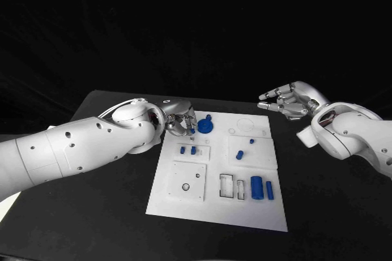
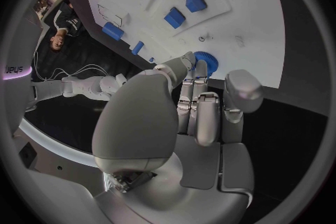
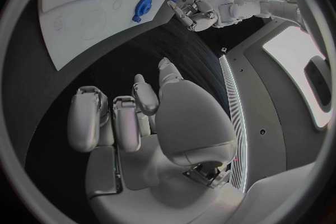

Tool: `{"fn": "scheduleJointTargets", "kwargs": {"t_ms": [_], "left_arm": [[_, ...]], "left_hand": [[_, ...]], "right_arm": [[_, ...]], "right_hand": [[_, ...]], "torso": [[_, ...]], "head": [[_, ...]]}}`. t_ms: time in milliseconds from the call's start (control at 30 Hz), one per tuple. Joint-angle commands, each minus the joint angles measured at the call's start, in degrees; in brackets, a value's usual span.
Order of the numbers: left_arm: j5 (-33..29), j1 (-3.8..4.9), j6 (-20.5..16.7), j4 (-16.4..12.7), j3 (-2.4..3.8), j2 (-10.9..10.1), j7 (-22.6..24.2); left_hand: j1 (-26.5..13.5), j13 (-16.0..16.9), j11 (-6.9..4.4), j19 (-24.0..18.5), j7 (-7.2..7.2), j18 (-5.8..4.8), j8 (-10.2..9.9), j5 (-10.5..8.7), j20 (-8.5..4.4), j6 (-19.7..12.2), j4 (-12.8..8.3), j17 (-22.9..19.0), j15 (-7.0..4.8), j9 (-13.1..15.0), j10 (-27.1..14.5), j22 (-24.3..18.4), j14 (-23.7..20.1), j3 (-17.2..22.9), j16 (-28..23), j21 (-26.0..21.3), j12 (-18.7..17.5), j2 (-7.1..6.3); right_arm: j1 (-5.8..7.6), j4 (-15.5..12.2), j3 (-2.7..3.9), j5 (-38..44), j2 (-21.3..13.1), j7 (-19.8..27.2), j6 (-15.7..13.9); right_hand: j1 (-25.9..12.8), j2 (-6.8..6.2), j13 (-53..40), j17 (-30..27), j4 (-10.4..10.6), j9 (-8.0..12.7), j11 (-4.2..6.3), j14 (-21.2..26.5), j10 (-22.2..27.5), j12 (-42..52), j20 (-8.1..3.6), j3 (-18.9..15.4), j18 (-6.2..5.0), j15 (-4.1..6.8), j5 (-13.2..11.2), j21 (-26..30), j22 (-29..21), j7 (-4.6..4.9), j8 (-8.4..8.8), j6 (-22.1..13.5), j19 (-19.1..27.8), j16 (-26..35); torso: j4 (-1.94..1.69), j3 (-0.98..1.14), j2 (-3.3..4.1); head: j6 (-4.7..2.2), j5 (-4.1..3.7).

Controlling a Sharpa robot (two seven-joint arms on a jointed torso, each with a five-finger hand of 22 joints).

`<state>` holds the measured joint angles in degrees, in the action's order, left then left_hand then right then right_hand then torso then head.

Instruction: Assemble the parts on the task board

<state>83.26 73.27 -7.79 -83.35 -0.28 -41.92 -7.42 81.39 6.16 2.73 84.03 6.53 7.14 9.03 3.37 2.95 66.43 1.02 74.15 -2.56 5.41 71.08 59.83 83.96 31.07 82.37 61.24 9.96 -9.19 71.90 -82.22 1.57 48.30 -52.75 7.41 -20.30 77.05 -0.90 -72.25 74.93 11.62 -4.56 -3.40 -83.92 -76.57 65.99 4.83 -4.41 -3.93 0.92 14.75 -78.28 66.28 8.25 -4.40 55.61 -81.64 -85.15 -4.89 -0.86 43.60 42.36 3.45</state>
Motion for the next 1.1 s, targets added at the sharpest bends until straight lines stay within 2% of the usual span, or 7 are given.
{"fn": "scheduleJointTargets", "kwargs": {"t_ms": [33,100,300,500,800,1100], "left_arm": [[-2.3,0.07,0.4,-0.5,0.06,-0.8,-0.8],[-2.5,0.07,0.7,-0.6,0.06,-1.3,-0.9],[-3.0,0.01,1.3,-0.2,0.04,-1.5,-1.1],[-3.1,-0.28,1.7,0.9,-0.02,-0.6,-1.4],[-3.1,-0.58,2.3,2.4,-0.29,0.8,-1.7],[-3.1,-0.88,3.0,2.9,-0.48,1.6,-1.6]], "left_hand": [[-0.6,0.0,-0.1,1.0,0.11,-0.93,-0.3,0.17,0.29,0.3,-0.4,-0.1,0.39,0.0,0.5,0.0,3.1,0.1,0.2,0.2,-0.4,-0.05],[-0.7,0.0,-0.08,1.0,0.13,-0.94,-0.4,0.16,0.3,0.3,-0.4,-0.1,0.4,0.0,0.5,0.1,3.1,0.1,0.2,0.3,-0.5,-0.1],[-0.9,0.0,-0.07,1.0,0.13,-0.94,-0.4,0.14,0.31,0.3,-0.4,-0.1,0.41,0.0,0.5,0.1,3.1,0.1,0.2,0.3,-0.6,-0.15],[-1.1,0.1,-0.05,1.0,0.13,-0.92,-0.6,0.12,0.33,0.2,-0.4,-0.2,0.43,0.0,0.5,0.1,3.1,0.1,0.2,0.2,-0.8,-0.22],[-1.2,0.1,-0.02,1.0,0.17,-0.89,-0.7,0.12,0.34,0.2,-0.5,-0.3,0.45,0.0,0.4,-0.1,3.1,0.1,0.1,0.0,-1.0,-0.24],[-1.3,0.1,0.0,1.0,0.2,-0.88,-0.8,0.11,0.35,0.1,-0.5,-0.3,0.46,0.0,0.4,-0.2,3.1,0.1,0.1,-0.1,-1.1,-0.31]], "right_arm": [[-0.03,0.0,0.0,0.1,0.0,0.4,0.6],[-0.03,0.0,0.0,0.1,0.0,0.4,0.6],[-0.03,0.0,0.0,0.1,0.1,0.4,0.6],[-0.03,0.1,0.0,0.1,0.2,0.5,0.6],[-0.03,0.1,0.0,0.1,0.3,0.5,0.6],[-0.04,0.1,0.0,0.1,0.4,0.6,0.6]], "right_hand": [[-0.1,0.5,0.0,8.3,0.0,0.0,0.0,-4.5,0.2,0.1,-0.11,-0.4,-0.67,0.16,0.4,0.2,-0.1,0.18,0.16,0.1,0.4,0.2],[-0.1,0.5,0.0,8.3,0.0,0.0,0.0,-4.5,0.2,0.1,-0.11,-0.4,-0.67,0.16,0.4,0.2,-0.1,0.18,0.16,0.1,0.4,0.2],[-0.1,0.5,0.0,8.3,0.0,0.0,0.0,-4.5,0.2,0.1,-0.11,-0.4,-0.67,0.16,0.4,0.2,-0.1,0.18,0.16,0.1,0.4,0.2],[-0.1,0.5,0.0,8.3,0.0,0.0,0.0,-4.5,0.2,0.1,-0.11,-0.4,-0.67,0.16,0.4,0.2,-0.1,0.18,0.16,0.1,0.4,0.2],[-0.1,0.53,0.0,8.2,-0.1,0.0,0.0,-4.5,0.2,0.0,-0.12,-0.4,-0.67,0.17,0.4,0.2,-0.1,0.18,0.15,0.1,0.4,0.2],[-0.1,0.53,0.0,8.2,-0.1,0.0,0.0,-4.5,0.2,0.0,-0.12,-0.4,-0.67,0.17,0.4,0.2,-0.1,0.18,0.15,0.1,0.4,0.2]], "torso": [[0.03,-0.07,0.05],[0.09,-0.02,0.02],[0.08,-0.04,0.05],[0.17,-0.05,0.08],[0.12,-0.03,0.06],[0.18,0.0,0.04]], "head": [[0.07,0.08],[0.11,0.18],[0.14,0.23],[0.13,0.3],[0.35,0.24],[0.49,0.26]]}}
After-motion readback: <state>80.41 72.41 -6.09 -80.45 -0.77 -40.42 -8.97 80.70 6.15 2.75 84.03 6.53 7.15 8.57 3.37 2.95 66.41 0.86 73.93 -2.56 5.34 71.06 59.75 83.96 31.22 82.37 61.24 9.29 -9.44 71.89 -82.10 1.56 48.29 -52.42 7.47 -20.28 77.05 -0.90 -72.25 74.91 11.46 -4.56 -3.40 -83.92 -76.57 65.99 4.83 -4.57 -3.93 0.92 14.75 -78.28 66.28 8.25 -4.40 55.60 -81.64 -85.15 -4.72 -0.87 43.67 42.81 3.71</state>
